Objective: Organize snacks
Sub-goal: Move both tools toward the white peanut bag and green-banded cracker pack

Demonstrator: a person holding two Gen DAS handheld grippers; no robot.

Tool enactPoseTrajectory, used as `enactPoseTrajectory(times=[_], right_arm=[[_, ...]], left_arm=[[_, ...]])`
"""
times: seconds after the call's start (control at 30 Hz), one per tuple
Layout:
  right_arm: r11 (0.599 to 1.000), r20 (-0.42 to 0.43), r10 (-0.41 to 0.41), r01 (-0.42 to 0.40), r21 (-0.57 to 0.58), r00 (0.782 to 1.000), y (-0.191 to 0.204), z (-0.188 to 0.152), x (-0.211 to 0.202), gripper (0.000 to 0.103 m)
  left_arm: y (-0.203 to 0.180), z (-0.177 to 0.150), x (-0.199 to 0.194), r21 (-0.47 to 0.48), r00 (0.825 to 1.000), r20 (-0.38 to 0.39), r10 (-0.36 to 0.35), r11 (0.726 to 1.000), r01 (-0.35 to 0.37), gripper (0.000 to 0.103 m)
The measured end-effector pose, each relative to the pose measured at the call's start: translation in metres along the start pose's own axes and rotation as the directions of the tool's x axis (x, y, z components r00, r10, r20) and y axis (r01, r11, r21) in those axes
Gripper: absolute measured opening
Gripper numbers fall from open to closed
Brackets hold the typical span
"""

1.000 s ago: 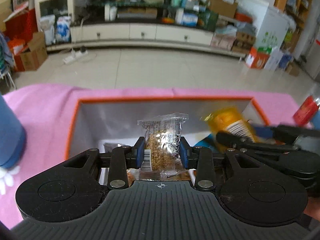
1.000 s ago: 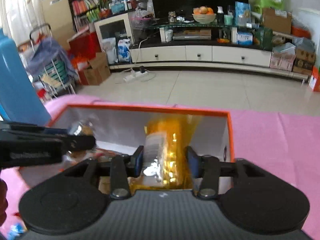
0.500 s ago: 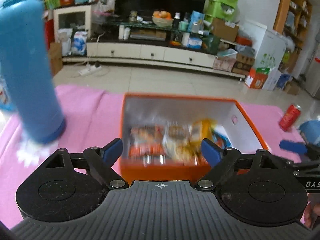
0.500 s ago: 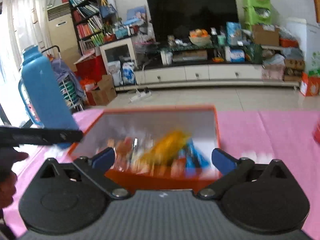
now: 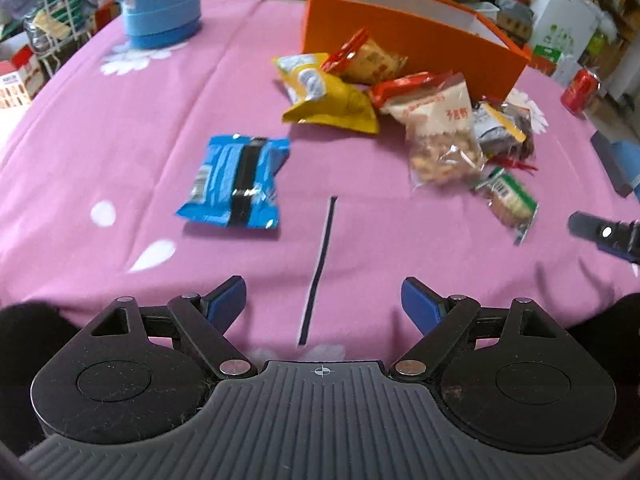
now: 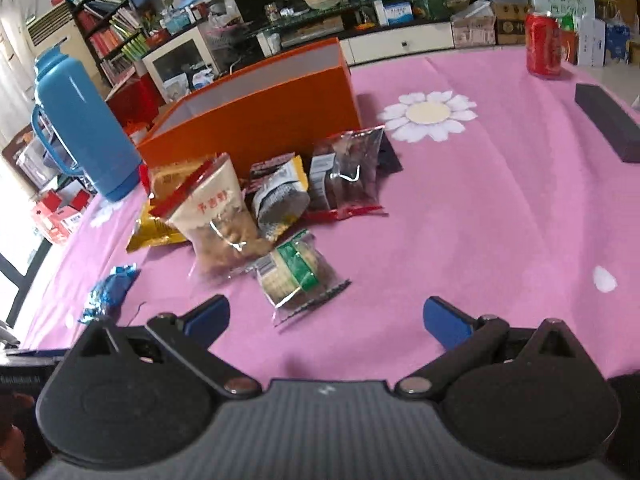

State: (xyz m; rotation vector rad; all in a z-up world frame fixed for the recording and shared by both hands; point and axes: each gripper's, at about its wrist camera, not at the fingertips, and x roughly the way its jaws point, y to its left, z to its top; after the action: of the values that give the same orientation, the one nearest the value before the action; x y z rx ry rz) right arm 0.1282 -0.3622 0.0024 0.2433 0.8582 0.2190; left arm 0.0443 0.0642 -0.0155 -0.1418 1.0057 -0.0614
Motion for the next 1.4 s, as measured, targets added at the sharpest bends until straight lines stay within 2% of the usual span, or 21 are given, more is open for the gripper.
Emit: enactPoseTrajectory(times=[0.13, 0.3, 0.4, 0.53, 0.63, 0.7, 0.77, 0.83, 0.97, 1.0, 1.03, 1.07, 1.13, 1.17, 1.23, 1.27, 1.4], right_arm=[[0.998, 0.040, 0.008, -0.005, -0.064, 0.999, 0.009, -0.006, 0.001, 0.102], [0.983, 0.058, 0.025, -0.014, -0.186, 0.998, 0.022, 0.008, 0.028, 0.102], [0.964, 0.051, 0.036, -0.021, -0.266, 0.998, 0.034, 0.017, 0.051, 0.102], [0.941, 0.023, 0.068, -0.056, -0.335, 0.997, 0.043, 0.017, 0.075, 0.102], [0.922, 0.002, 0.045, -0.041, -0.386, 0.999, 0.047, 0.008, 0.085, 0.101], [0.914, 0.015, 0.017, -0.010, -0.405, 1.000, 0.045, 0.005, 0.087, 0.091], [0.917, 0.042, -0.005, 0.021, -0.399, 0.999, 0.042, 0.009, 0.083, 0.051], [0.931, 0.049, -0.030, 0.046, -0.363, 0.998, 0.034, 0.013, 0.081, 0.051], [0.949, 0.078, -0.139, 0.155, -0.273, 0.987, 0.008, 0.011, 0.071, 0.054], [0.951, 0.080, -0.165, 0.180, -0.250, 0.983, 0.002, 0.011, 0.068, 0.058], [0.955, 0.075, -0.179, 0.192, -0.226, 0.981, -0.004, 0.012, 0.066, 0.073], [0.961, 0.067, -0.184, 0.194, -0.195, 0.981, -0.010, 0.012, 0.064, 0.085], [0.980, 0.066, -0.142, 0.150, -0.132, 0.988, -0.018, 0.013, 0.061, 0.093], [0.989, 0.079, -0.112, 0.119, -0.086, 0.991, -0.024, 0.015, 0.057, 0.094], [0.997, 0.129, -0.065, 0.069, -0.030, 0.989, -0.028, 0.018, 0.048, 0.095], [0.998, 0.154, -0.062, 0.065, -0.018, 0.986, -0.030, 0.020, 0.044, 0.102], [0.997, 0.186, -0.083, 0.082, 0.013, 0.979, -0.039, 0.023, 0.039, 0.102]], left_arm=[[0.004, -0.005, -0.002, -0.021, 0.999, 0.021, -0.028, 0.999, 0.029, 0.068], [-0.006, -0.007, 0.006, 0.034, 1.000, 0.005, -0.004, 0.999, 0.004, 0.068], [-0.010, 0.001, 0.009, 0.054, 1.000, 0.027, 0.012, 0.998, -0.013, 0.069], [-0.010, 0.014, 0.016, 0.025, 1.000, 0.026, 0.015, 1.000, -0.016, 0.069], [-0.011, 0.018, 0.023, 0.018, 1.000, 0.014, 0.007, 1.000, -0.008, 0.069], [-0.014, 0.017, 0.026, 0.027, 1.000, 0.009, 0.012, 1.000, -0.013, 0.069], [-0.016, 0.015, 0.029, 0.032, 1.000, 0.001, 0.017, 0.999, -0.017, 0.069], [-0.016, 0.013, 0.028, 0.033, 1.000, -0.004, 0.016, 0.999, -0.016, 0.069], [-0.014, 0.013, 0.019, 0.041, 1.000, 0.022, 0.021, 0.999, -0.022, 0.072], [-0.013, 0.014, 0.018, 0.039, 0.999, 0.026, 0.024, 0.999, -0.025, 0.073], [-0.013, 0.017, 0.018, 0.033, 0.999, 0.029, 0.023, 0.999, -0.024, 0.073], [-0.014, 0.020, 0.018, 0.027, 0.999, 0.031, 0.016, 1.000, -0.017, 0.073], [-0.022, 0.032, 0.021, 0.026, 0.999, 0.045, -0.010, 1.000, 0.009, 0.073], [-0.028, 0.040, 0.023, 0.028, 0.998, 0.057, -0.014, 1.000, 0.013, 0.073], [-0.044, 0.060, 0.030, 0.031, 0.995, 0.095, -0.039, 0.999, 0.036, 0.079], [-0.052, 0.070, 0.037, 0.030, 0.993, 0.109, -0.052, 0.998, 0.049, 0.080], [-0.080, 0.102, 0.078, 0.031, 0.992, 0.081, -0.100, 0.995, 0.098, 0.080]])
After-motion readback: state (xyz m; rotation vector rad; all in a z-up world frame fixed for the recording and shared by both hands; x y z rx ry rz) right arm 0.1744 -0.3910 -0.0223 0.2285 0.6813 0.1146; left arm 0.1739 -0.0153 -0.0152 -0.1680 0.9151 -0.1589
